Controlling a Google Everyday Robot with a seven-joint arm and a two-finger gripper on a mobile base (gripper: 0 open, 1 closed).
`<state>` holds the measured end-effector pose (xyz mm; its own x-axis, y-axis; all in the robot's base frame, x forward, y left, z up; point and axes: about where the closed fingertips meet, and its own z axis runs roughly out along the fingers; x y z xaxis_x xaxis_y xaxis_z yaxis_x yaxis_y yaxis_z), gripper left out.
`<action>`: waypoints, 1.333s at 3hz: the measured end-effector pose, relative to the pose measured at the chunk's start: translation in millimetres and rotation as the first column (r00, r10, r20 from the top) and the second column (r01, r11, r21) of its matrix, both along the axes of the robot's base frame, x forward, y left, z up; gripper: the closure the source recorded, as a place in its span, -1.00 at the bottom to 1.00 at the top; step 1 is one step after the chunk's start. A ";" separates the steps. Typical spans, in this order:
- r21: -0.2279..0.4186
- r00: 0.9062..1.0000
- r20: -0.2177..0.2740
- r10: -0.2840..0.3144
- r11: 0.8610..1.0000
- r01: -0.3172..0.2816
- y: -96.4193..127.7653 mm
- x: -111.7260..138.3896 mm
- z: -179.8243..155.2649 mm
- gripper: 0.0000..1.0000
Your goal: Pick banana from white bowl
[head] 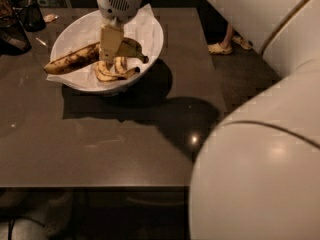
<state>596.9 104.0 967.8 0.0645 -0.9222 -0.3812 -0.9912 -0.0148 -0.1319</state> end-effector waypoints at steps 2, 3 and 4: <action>-0.005 0.999 0.043 -0.009 1.000 0.009 -0.6 -25.4 18.0 1.00; 0.026 0.999 0.031 -0.010 1.000 0.009 -9.2 -47.7 14.9 1.00; 0.085 0.999 -0.003 -0.037 0.996 0.038 -28.4 -85.1 5.4 1.00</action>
Offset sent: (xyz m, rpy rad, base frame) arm -0.0202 0.0010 0.0133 -0.0057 -0.0311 -0.0089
